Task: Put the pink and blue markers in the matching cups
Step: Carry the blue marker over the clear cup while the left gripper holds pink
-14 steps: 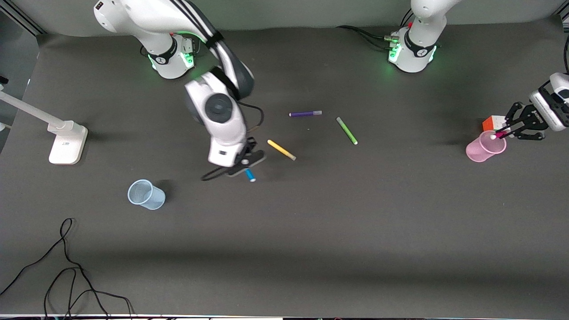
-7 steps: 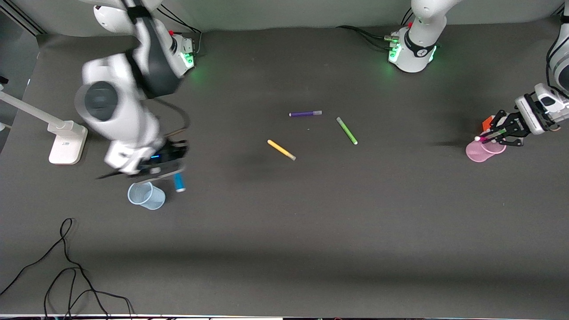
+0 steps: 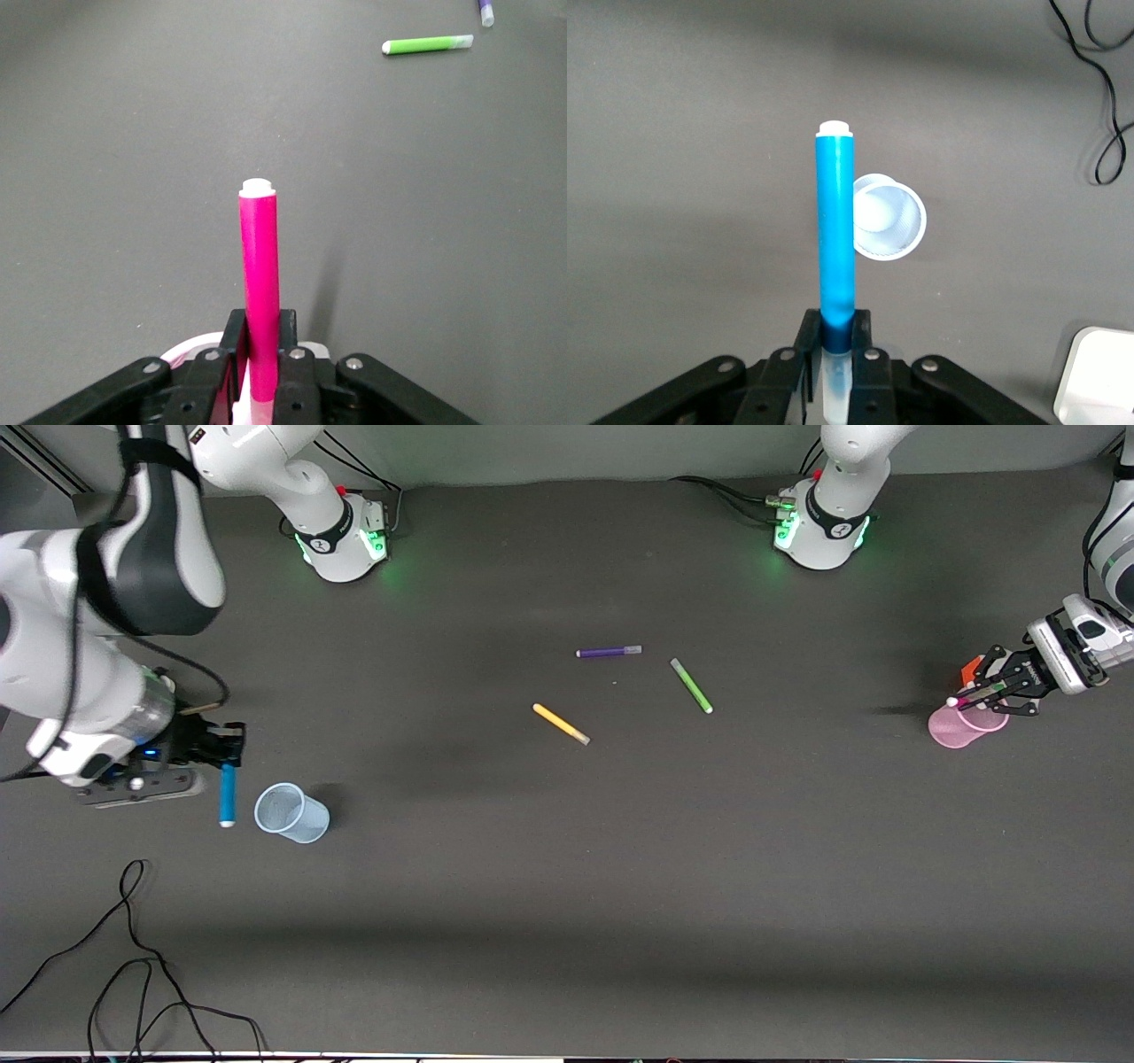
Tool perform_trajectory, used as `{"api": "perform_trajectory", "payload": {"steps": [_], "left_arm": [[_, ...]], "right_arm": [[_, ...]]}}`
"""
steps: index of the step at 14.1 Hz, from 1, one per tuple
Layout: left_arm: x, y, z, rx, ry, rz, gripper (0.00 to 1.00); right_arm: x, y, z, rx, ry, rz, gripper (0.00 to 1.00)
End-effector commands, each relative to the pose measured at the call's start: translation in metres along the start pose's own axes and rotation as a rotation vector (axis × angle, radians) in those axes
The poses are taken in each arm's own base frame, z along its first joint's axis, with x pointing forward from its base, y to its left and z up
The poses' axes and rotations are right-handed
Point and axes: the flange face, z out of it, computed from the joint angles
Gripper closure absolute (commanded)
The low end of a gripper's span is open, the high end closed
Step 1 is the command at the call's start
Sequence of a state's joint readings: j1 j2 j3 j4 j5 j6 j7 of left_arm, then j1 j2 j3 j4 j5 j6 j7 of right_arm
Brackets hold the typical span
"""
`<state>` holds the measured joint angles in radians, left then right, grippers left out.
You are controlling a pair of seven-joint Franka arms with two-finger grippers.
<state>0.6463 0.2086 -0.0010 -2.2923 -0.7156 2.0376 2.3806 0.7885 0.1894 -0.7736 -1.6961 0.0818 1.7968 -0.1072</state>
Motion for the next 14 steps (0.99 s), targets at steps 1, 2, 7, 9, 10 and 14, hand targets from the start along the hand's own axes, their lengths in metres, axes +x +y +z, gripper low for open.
{"api": "perform_trajectory", "payload": {"steps": [1,2,7,9,10,14], "left_arm": [[-0.001,-0.005,-0.002,0.004,0.043,-0.016,0.75],[-0.001,-0.005,-0.002,0.003,0.042,-0.022,0.53],[0.001,-0.009,-0.006,0.009,0.040,-0.013,0.01],[0.002,-0.009,-0.007,0.004,0.047,-0.010,0.01],[0.002,-0.010,-0.007,0.005,0.047,-0.010,0.01],[0.015,-0.012,-0.002,-0.020,0.056,-0.085,0.01]], "right_arm": [[0.001,0.024,-0.013,0.026,-0.015,-0.017,1.00],[0.002,0.029,-0.012,0.035,-0.032,-0.008,1.00],[0.009,0.022,-0.014,0.027,-0.107,-0.008,1.00],[0.011,0.021,-0.014,0.022,-0.137,-0.040,1.00],[0.012,0.025,-0.013,0.022,-0.162,-0.034,1.00],[0.015,0.025,-0.011,0.030,-0.257,-0.046,1.00]]}}
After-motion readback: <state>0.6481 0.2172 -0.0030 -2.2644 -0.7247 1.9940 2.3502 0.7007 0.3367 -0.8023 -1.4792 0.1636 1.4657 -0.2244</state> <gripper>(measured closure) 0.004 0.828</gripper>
